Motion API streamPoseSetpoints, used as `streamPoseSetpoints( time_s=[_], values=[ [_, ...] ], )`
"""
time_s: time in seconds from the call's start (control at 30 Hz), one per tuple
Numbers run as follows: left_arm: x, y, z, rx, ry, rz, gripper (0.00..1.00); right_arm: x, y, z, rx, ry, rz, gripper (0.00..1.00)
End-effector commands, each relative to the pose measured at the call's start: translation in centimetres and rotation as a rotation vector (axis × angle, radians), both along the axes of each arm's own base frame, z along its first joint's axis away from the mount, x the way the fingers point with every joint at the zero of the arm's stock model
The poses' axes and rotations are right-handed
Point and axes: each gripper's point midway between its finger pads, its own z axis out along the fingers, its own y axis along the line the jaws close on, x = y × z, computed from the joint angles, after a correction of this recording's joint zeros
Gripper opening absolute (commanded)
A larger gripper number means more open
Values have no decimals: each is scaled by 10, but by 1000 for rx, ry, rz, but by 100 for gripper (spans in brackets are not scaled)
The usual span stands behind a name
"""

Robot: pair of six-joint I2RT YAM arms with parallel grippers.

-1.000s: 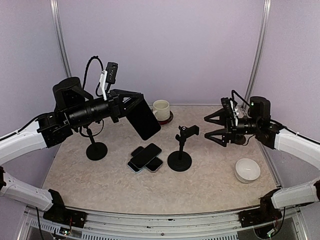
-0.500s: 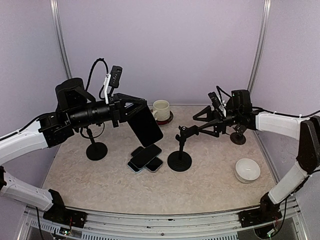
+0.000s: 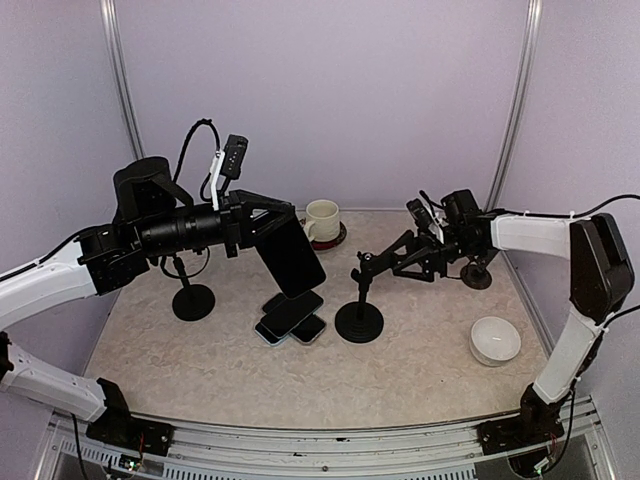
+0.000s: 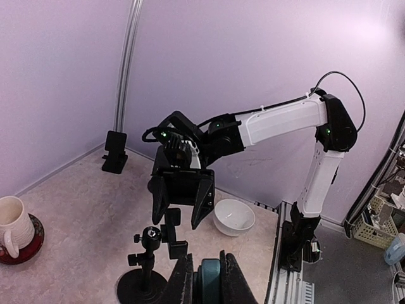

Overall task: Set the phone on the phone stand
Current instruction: Adjust the phone stand at the center of the board.

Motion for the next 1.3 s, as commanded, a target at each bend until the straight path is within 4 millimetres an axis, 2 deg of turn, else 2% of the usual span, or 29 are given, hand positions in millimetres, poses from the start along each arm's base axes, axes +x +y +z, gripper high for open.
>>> streamPoseSetpoints(
  time_s=[0.0,0.2,0.33,0.47,0.53,0.6,0.8,0.97,1.07,1.27],
  values=[
    [-4,-2,18,-49,-38,-18,0,-9,-7,6,59,22,46,58],
    [-4,-3,16,-51,-33,-20,0,-16,-9,7,90,42,66,50],
    [-3,-4,14,-51,-29,-19,0,-19,-8,8,93,38,72,48],
    [-2,-4,11,-47,-25,-15,0,-17,1,-1,12,68,40,45],
    [-2,-4,12,-48,-26,-14,0,-10,7,-5,-23,14,-16,43],
    [-1,-4,10,-45,-24,-11,0,-14,7,-7,-30,9,-35,42],
    [0,-3,7,-39,-20,-6,0,-27,8,-3,-38,-4,-35,43],
    [1,-4,5,-36,-19,-4,0,-41,13,8,-52,-52,-54,45],
    [0,-4,4,-36,-16,-6,0,-41,16,14,-76,-73,-97,45],
    [-1,-1,6,-43,-20,1,0,-47,23,11,-150,-96,-162,45]
  ],
)
